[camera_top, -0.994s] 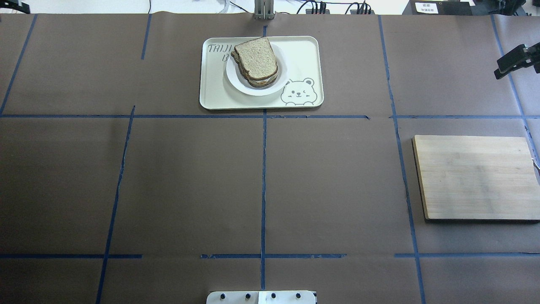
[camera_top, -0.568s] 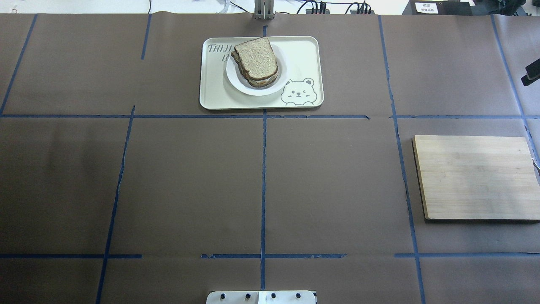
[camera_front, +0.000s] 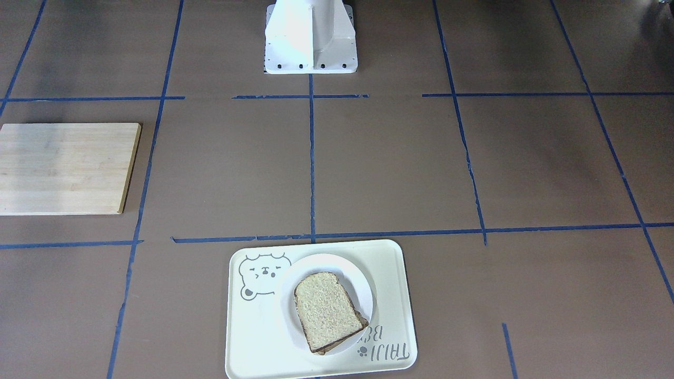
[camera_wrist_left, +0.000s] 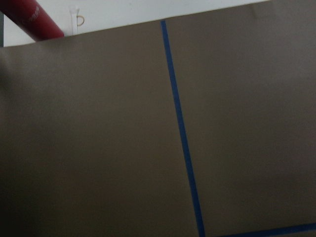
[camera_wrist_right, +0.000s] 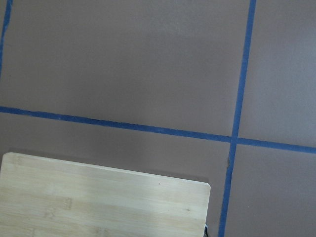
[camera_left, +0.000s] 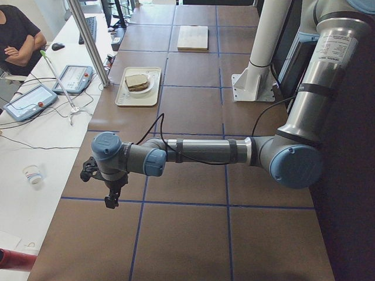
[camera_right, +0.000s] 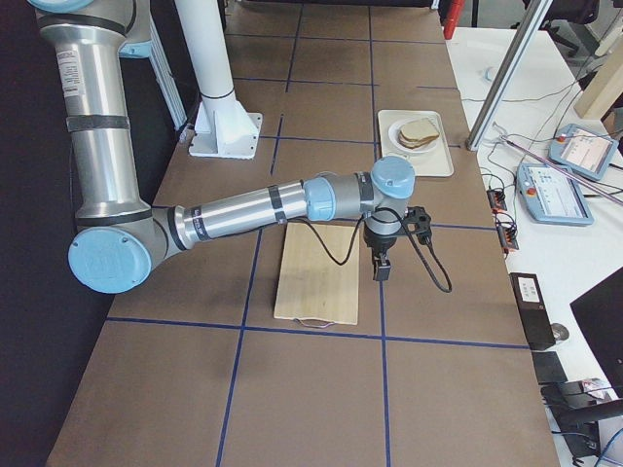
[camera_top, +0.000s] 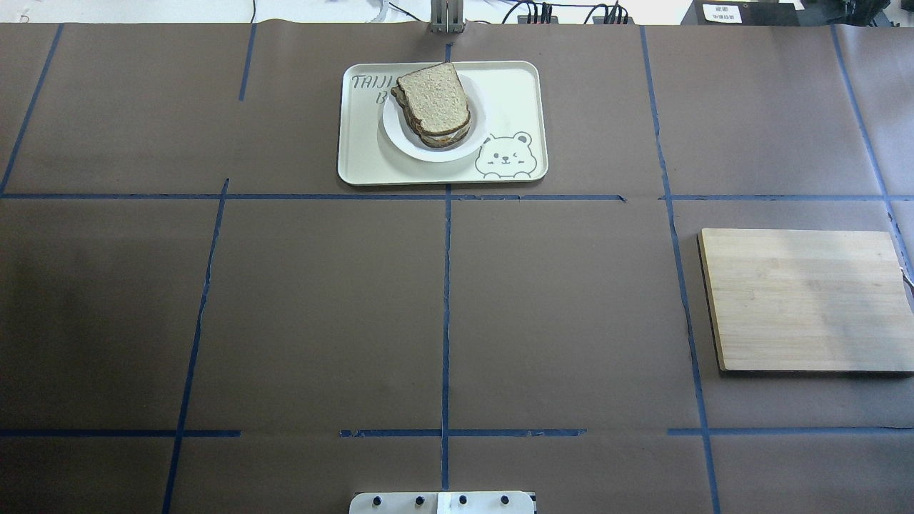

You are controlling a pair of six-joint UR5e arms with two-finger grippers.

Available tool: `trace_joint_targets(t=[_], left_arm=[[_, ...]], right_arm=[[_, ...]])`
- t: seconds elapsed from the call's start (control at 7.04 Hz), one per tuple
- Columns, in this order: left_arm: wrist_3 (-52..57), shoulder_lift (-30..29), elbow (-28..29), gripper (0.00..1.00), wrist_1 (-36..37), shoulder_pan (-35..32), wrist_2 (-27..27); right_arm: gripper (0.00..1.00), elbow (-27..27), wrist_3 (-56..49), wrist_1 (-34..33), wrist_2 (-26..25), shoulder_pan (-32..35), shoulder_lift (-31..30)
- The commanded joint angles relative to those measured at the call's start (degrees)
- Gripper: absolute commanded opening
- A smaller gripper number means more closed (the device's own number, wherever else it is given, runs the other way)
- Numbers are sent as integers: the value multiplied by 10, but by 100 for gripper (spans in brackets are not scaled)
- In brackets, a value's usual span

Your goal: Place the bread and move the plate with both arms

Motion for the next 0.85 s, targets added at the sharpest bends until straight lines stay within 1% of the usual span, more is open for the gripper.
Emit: trace_joint_targets(t=[0.0, 0.14, 0.28, 0.43, 0.71], left_arm=[[15, 147, -161, 100, 78, -1, -5], [10, 180, -198, 100, 75, 0, -5], [10, 193, -196, 100, 74, 0, -5], [10, 194, -195, 100, 74, 1, -5], [10, 194, -194, 100, 75, 2, -6]], right_arm=[[100, -4, -19, 0, 0, 9, -19], [100, -4, -19, 0, 4, 17, -31], [100, -3, -21, -2, 16, 33, -41], [100, -2, -28, 0, 21, 35, -56], [100, -20, -36, -4, 22, 41, -64]])
